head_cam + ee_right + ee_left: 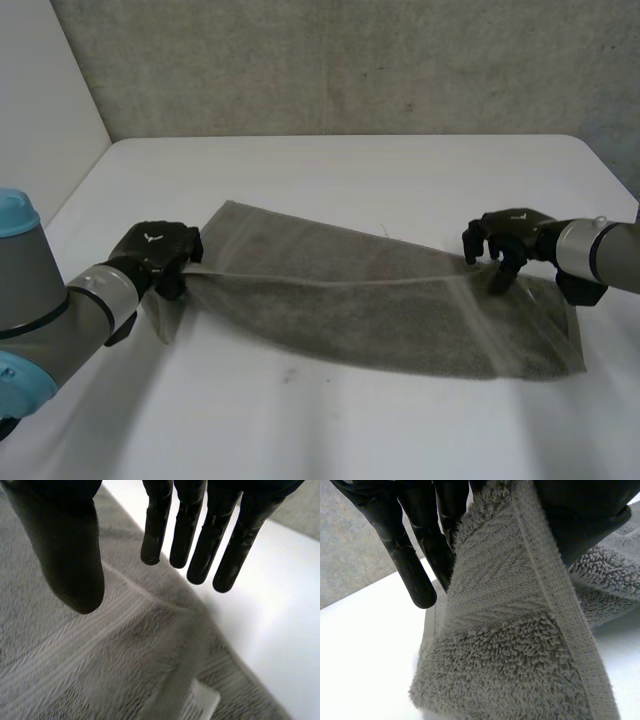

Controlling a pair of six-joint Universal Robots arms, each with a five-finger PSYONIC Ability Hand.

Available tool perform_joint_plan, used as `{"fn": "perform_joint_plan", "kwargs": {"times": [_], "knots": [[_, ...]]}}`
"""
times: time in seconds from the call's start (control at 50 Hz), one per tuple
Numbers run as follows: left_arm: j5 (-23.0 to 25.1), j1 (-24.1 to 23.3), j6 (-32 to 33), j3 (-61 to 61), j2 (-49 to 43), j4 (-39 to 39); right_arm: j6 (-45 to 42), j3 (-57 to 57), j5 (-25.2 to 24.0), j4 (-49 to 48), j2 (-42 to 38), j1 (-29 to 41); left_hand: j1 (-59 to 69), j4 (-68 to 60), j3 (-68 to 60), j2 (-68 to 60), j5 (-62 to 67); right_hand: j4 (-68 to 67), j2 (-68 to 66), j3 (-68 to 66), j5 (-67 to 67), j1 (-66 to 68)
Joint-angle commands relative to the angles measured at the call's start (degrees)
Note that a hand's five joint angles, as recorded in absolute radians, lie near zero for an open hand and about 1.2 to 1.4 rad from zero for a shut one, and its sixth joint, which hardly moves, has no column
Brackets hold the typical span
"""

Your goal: Fold the towel.

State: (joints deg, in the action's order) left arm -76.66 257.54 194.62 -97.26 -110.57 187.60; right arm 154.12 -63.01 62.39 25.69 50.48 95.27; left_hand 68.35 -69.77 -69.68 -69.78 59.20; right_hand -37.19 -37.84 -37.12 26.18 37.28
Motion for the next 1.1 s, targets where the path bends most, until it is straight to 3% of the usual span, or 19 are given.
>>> {"fn": "perform_joint_plan", "kwargs": {"times": [0.02,0.26,0.46,0.76,0.96,1.1], "knots": [[0.02,-0.20,0.06,-0.04,-0.52,0.05,-0.67,0.69,1.24,-1.07,-3.37,0.18,11.65,-10.23,-10.32,-10.22,10.80,3.05,3.70,2.98,-2.04,-3.14],[0.02,-0.20,0.15,0.05,-0.69,0.22,-0.23,1.04,1.42,-4.24,-3.73,0.36,11.65,-10.23,-10.32,-10.22,10.80,3.90,4.55,3.82,-2.88,-3.98],[0.02,-0.20,0.15,-0.04,-0.87,0.22,-0.49,4.82,5.28,-4.59,-7.67,0.53,11.65,-10.23,-10.32,-10.22,10.80,8.10,8.75,8.02,-7.09,-8.18],[0.02,-0.20,0.15,-0.04,-0.87,0.31,-0.58,6.67,5.55,-4.68,-10.23,0.45,11.65,-10.23,-10.32,-10.22,10.80,6.25,6.90,6.17,-5.24,-6.33],[0.02,-0.20,0.15,0.05,-0.87,0.22,-0.76,5.79,5.46,-4.51,-9.97,0.53,11.65,-10.23,-10.32,-10.22,10.80,-24.49,-23.84,-24.57,25.51,24.41],[0.02,-0.20,0.15,-0.04,-0.78,0.22,-0.84,5.61,5.37,-4.42,-9.88,0.53,11.65,-10.23,-10.32,-10.22,10.80,-34.12,-33.47,-34.20,35.13,34.04]]}}
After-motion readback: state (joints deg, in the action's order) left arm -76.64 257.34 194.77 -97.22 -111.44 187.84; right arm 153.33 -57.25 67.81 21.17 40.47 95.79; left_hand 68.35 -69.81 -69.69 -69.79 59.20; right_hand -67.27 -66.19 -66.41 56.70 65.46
